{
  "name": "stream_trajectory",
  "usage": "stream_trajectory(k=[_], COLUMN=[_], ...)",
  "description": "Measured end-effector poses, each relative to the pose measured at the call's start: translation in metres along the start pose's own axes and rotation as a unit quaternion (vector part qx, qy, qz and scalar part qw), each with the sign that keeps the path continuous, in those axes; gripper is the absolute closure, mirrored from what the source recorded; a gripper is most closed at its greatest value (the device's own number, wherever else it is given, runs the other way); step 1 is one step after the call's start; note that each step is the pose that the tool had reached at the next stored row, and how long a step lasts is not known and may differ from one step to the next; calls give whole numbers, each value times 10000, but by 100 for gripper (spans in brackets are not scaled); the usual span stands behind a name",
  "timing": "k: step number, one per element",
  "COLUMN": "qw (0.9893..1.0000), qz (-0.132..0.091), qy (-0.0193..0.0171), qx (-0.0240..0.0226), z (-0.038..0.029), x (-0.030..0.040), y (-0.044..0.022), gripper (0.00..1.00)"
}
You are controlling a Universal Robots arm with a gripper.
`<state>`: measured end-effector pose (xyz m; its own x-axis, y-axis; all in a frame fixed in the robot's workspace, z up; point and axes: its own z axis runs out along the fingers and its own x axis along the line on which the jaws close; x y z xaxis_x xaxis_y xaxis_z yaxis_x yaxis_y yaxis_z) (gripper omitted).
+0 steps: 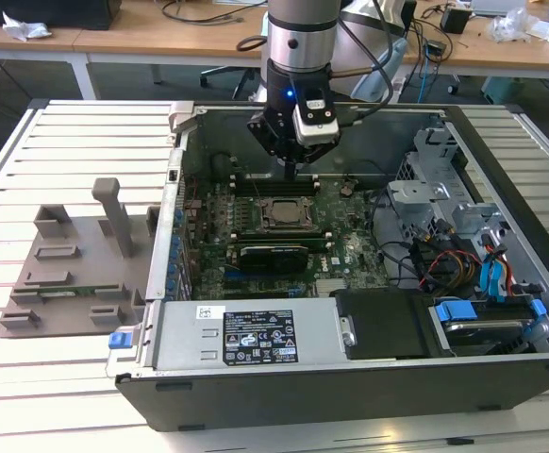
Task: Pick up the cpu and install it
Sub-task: 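Install the first cpu locking lever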
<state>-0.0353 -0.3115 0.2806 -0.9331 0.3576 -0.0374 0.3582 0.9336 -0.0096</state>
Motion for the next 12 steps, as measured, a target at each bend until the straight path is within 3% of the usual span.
stream_trajectory(k=[12], qw=[9996], qz=[-266], qy=[-2], qx=[-10], z=[0], x=[0], y=[0], gripper=[89])
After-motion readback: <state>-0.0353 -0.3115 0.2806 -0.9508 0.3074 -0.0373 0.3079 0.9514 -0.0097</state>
